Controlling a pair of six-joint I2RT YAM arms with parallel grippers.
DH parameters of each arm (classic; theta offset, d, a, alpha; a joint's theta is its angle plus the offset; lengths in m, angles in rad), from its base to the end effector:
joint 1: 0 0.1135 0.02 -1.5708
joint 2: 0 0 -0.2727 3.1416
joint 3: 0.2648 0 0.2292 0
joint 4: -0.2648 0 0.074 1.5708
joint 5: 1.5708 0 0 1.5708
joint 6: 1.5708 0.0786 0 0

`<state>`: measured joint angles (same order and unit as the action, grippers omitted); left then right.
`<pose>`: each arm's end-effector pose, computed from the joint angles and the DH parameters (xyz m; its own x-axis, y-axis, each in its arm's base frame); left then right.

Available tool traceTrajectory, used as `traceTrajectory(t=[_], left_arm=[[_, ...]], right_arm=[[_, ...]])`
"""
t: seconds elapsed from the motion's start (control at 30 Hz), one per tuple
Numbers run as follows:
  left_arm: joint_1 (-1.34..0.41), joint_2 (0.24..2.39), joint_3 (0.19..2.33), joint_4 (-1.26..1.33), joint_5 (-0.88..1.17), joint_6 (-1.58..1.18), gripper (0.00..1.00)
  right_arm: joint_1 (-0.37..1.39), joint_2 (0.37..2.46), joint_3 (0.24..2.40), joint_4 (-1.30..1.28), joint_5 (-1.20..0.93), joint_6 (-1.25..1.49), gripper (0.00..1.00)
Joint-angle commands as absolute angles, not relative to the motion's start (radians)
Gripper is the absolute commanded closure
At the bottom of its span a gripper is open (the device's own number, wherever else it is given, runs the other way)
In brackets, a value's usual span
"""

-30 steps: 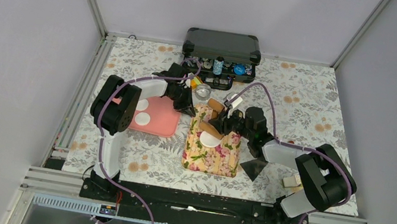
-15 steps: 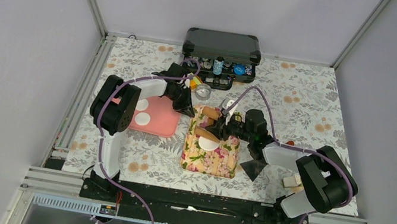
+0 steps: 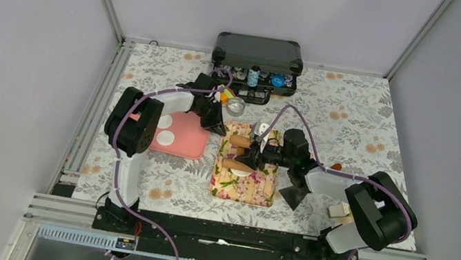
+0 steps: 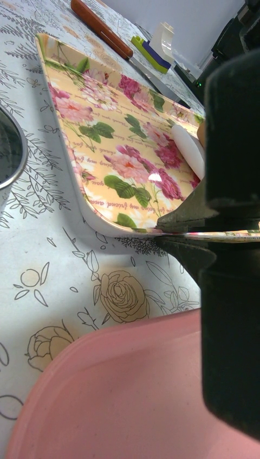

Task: Roll out the dumpling wrappers from the dough
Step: Flatten out the dough on the work surface.

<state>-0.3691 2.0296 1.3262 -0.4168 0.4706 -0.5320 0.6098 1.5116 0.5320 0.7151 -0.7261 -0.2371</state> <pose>0.3705 -0.1815 0.1310 -0.9801 -0.1056 -0.1683 0.0100 0.8197 -0.5727 0.2202 0.2175 0.2008 0.0157 -0.2033 -0.9790 -0.9773 0.2039 -0.0580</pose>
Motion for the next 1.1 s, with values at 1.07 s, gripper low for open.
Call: traceTrajectory(t=[1.07], left_arm=[[-0.345,1.965,1.29,-0.401,0.35,-0.564,1.0]], right_arm=[[0.591,1.465,0.568,0.509,-0.878,-0.068,1.0]])
